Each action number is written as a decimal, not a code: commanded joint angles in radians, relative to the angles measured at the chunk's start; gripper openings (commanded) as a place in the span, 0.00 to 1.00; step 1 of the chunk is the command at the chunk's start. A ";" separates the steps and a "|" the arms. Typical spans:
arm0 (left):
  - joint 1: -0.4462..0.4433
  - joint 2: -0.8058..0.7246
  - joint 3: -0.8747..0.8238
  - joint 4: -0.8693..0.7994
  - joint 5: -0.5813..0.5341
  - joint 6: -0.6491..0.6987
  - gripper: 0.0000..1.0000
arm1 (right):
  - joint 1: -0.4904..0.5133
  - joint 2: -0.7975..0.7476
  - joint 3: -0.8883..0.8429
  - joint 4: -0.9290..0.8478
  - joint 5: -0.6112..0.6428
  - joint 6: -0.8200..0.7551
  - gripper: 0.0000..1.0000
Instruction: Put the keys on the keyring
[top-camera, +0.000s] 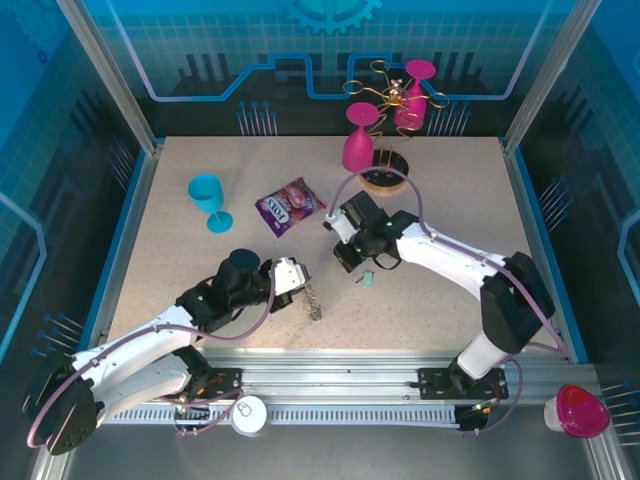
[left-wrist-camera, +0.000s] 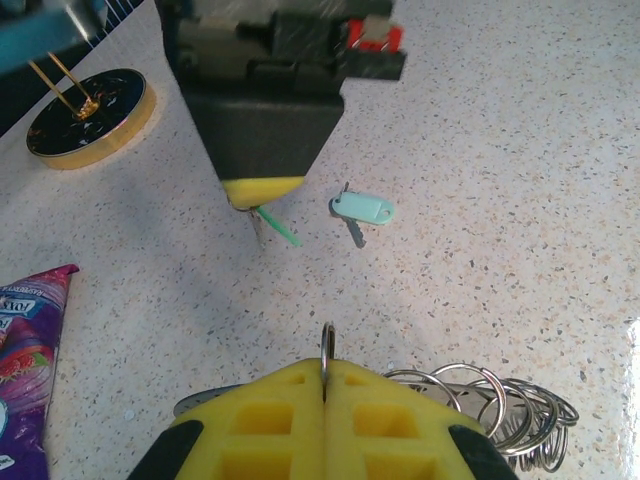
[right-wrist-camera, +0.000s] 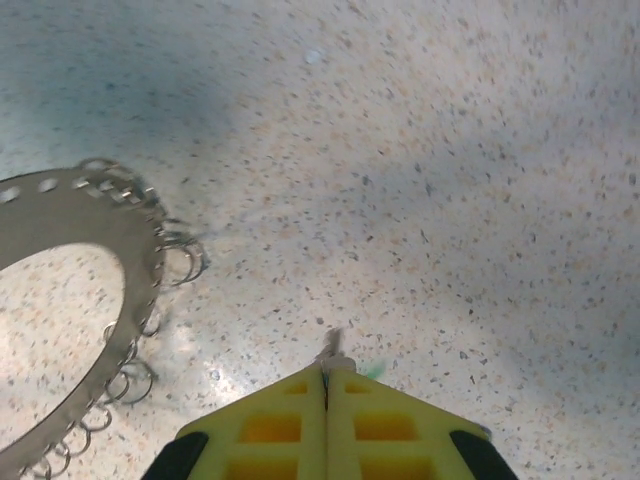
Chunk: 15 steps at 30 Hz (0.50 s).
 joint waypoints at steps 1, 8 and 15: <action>-0.003 -0.026 -0.009 0.050 0.012 0.024 0.00 | 0.035 -0.062 -0.061 0.072 -0.058 -0.140 0.00; -0.004 -0.033 -0.009 0.051 0.045 0.003 0.00 | 0.066 -0.209 -0.192 0.184 -0.201 -0.271 0.00; -0.003 -0.026 -0.008 0.045 0.079 -0.020 0.00 | 0.062 -0.285 -0.242 0.167 -0.358 -0.355 0.00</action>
